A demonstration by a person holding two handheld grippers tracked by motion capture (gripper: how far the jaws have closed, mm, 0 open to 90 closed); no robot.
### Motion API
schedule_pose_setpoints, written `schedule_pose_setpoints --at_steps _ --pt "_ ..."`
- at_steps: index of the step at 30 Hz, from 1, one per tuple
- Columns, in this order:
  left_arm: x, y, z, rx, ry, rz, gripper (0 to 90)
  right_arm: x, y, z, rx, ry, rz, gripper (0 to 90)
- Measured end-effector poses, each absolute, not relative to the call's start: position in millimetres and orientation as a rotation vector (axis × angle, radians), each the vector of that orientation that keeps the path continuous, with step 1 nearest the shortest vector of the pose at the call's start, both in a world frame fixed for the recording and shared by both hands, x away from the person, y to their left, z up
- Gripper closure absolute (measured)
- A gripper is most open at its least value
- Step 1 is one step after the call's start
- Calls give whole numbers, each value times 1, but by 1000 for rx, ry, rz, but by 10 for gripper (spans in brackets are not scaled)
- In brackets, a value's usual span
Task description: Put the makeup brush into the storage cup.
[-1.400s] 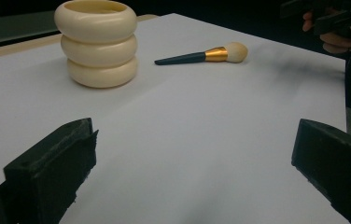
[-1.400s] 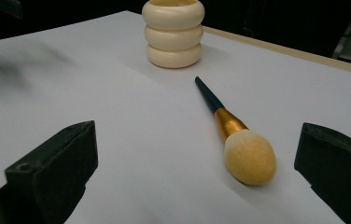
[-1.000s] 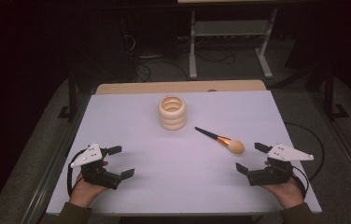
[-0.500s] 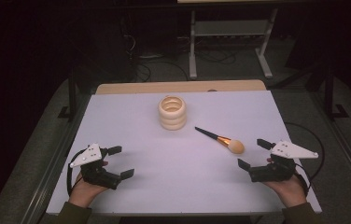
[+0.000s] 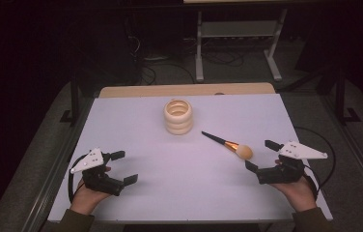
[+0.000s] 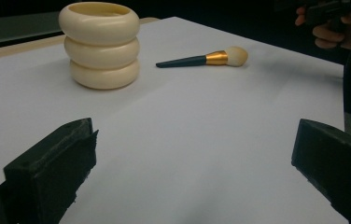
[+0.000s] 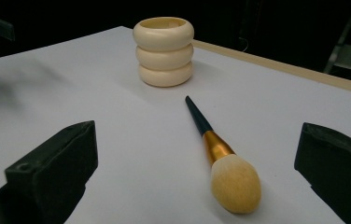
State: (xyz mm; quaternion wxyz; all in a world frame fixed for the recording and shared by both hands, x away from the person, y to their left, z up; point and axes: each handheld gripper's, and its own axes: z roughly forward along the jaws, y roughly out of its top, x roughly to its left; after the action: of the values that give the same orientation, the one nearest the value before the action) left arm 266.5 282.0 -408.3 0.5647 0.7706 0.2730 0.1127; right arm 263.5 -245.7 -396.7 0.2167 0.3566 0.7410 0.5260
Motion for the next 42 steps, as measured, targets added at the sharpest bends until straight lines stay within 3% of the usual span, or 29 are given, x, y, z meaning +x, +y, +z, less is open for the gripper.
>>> schedule_pose_setpoints --at_steps 42 --pt "267 282 -408 1807 647 248 0 283 -242 -386 983 2075 1462 0"
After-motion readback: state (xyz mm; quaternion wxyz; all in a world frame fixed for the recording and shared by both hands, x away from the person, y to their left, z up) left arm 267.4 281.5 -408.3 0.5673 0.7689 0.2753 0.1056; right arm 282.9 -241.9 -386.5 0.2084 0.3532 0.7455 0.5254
